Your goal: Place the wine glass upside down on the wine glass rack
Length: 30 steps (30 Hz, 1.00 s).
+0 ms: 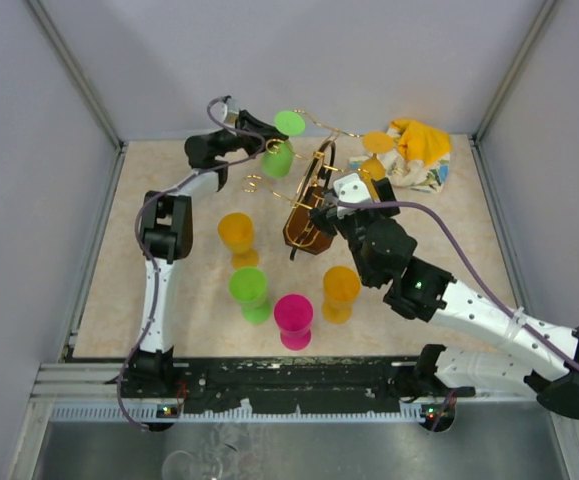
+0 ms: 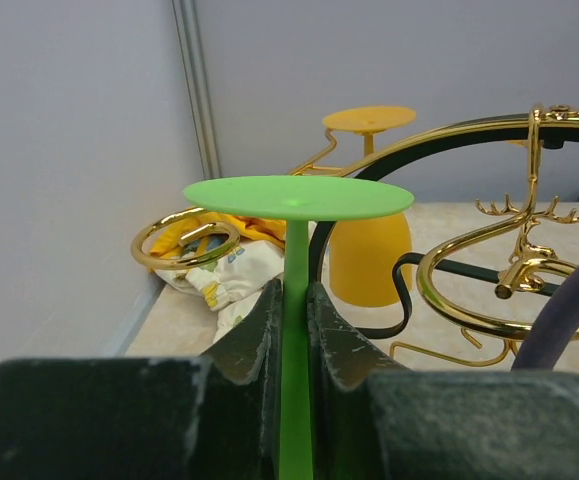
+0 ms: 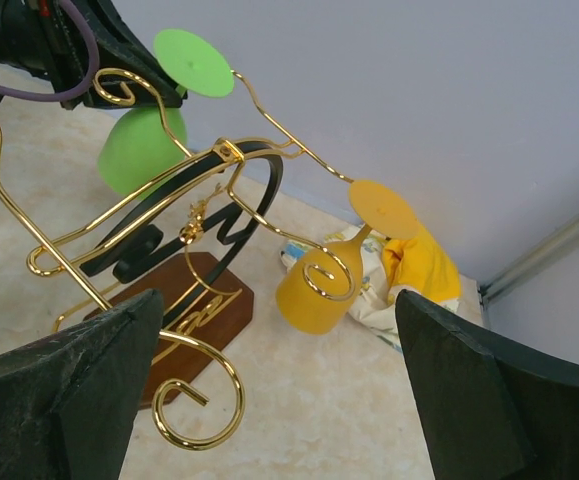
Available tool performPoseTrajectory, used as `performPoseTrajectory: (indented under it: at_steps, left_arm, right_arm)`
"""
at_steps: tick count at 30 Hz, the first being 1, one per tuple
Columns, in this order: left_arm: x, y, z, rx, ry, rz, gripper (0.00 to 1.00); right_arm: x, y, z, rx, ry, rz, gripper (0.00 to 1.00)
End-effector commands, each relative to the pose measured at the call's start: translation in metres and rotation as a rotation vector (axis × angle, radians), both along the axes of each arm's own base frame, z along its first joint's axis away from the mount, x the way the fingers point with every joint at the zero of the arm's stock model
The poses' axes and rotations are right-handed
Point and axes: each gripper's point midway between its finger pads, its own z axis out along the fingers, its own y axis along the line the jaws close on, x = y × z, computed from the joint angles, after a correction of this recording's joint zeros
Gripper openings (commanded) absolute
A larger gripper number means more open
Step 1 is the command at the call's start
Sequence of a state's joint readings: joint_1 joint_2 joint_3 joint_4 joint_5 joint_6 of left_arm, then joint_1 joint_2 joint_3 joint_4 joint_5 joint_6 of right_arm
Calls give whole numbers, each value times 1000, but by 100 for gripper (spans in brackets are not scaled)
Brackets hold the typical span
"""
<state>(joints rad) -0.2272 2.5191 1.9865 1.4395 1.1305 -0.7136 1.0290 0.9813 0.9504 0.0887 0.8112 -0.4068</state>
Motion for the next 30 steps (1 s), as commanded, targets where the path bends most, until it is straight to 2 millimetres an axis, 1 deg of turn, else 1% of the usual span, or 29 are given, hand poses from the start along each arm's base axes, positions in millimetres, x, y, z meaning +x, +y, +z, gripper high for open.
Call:
performPoseTrajectory:
  at_steps: [1, 9, 17, 25, 30]
  left_arm:
    - [2, -12, -4, -11, -22, -1, 0]
    - [5, -26, -6, -38, -26, 8, 0]
    - [10, -39, -4, -76, -44, 29, 0]
    - [15, -47, -11, -77, -32, 41, 0]
    - [24, -45, -10, -114, -24, 89, 0]
  right_arm:
    - [0, -6, 37, 106, -60, -19, 99]
    - [-2, -10, 45, 132, -73, -17, 99]
    - [-5, -16, 52, 136, -74, -24, 99]
    - [-5, -16, 50, 134, -75, -26, 99]
    - [-4, -15, 50, 133, -75, -24, 99]
